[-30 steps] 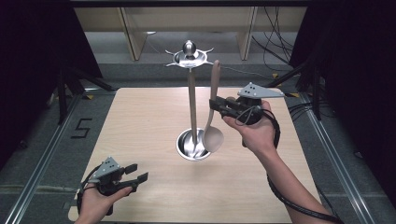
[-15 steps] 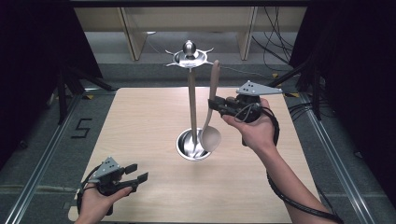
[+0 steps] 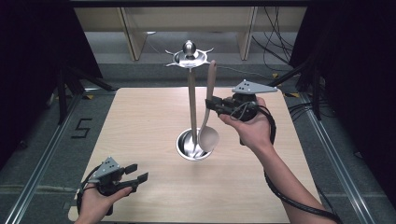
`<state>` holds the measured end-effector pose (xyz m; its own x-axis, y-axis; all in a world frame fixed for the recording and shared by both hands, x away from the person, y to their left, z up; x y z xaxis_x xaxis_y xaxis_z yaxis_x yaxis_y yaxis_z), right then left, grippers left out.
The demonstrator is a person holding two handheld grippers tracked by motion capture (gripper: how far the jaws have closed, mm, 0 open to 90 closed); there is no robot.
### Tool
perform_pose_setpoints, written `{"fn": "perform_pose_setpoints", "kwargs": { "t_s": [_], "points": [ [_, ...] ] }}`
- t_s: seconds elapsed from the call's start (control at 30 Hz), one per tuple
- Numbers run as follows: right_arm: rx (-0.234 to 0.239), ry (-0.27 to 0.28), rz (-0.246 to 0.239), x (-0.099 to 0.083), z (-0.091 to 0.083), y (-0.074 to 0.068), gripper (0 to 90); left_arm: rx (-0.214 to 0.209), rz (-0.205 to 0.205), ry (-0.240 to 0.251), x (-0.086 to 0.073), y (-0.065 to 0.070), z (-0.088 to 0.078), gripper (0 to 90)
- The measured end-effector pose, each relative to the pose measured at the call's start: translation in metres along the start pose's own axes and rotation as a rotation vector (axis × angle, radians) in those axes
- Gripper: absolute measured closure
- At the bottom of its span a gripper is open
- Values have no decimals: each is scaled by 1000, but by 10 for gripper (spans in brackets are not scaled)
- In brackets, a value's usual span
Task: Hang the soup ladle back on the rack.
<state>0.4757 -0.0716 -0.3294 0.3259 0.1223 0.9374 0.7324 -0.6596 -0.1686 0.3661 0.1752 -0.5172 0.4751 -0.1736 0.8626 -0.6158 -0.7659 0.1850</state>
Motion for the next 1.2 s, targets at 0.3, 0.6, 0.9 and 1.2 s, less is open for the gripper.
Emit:
{"fn": "perform_pose_setpoints", "kwargs": {
  "t_s": [0.3,0.6,0.9,1.2],
  "points": [
    [-26,20,-32,0,2,2,735,3,-3,1,0,0,0,389],
    [-49,42,-34,-6,-2,4,567,2,-15,5,0,0,0,389],
    [-86,31,-37,-29,-18,15,441,4,-14,5,0,1,0,390],
    [-108,-24,3,-72,-43,30,420,9,-2,3,0,0,0,390]
  ]
}}
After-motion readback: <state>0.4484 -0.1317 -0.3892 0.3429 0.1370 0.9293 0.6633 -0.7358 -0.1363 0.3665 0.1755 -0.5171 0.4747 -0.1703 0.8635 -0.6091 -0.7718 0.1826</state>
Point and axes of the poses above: each handheld gripper's, and its own axes: z roughly forward along the jaws, x roughly out of its top, y roughly to its right, the point moved 10 cm from there along z, roughly forward along the jaws, and after that the axes turned 2 degrees about z, right-handed, at the moved point
